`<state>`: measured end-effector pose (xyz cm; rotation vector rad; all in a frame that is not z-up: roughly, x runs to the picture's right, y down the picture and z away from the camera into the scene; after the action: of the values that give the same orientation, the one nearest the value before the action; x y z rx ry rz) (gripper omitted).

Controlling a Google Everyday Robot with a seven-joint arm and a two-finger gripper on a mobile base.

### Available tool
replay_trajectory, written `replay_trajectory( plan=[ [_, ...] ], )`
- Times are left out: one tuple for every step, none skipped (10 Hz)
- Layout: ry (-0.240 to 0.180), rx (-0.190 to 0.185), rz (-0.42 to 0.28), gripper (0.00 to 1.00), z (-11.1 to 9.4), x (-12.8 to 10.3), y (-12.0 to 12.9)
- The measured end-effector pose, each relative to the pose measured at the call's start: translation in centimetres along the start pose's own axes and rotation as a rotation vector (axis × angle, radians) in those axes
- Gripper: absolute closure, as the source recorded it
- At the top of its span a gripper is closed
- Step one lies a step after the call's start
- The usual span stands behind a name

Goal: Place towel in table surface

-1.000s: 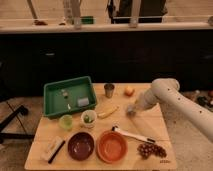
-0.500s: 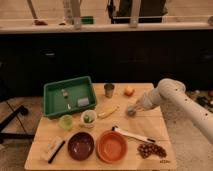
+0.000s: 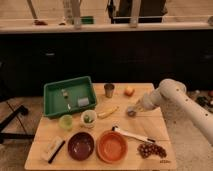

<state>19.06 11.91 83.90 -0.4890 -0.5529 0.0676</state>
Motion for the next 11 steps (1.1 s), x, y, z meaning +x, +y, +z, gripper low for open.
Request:
replay_trajectory(
  plan=[
    [-0.001, 0.004, 0.000, 1.00, -0.1, 0.0, 0.0],
    [-0.002, 0.005, -0.001, 1.00, -0.1, 0.0, 0.0],
    [-0.002, 0.007, -0.003, 1.00, -0.2, -0.1, -0.1],
    [-0.003, 0.009, -0.004, 1.00, -0.2, -0.2, 0.0],
    [-0.004, 0.013, -0.006, 1.00, -0.3, -0.2, 0.0],
    [-0.011, 0.024, -0.007, 0.97, -0.6, -0.3, -0.1],
    [-0.029, 0.046, -0.009, 0.88, -1.0, -0.5, -0.1],
    [-0.043, 0.063, -0.007, 0.78, -1.5, -0.4, -0.1],
    [-0.056, 0.074, -0.012, 0.69, -1.6, -0.6, -0.1],
    [-0.071, 0.088, -0.026, 0.58, -1.7, -1.0, -0.3],
    [-0.088, 0.102, -0.039, 0.46, -1.9, -1.1, -0.2]
  ],
)
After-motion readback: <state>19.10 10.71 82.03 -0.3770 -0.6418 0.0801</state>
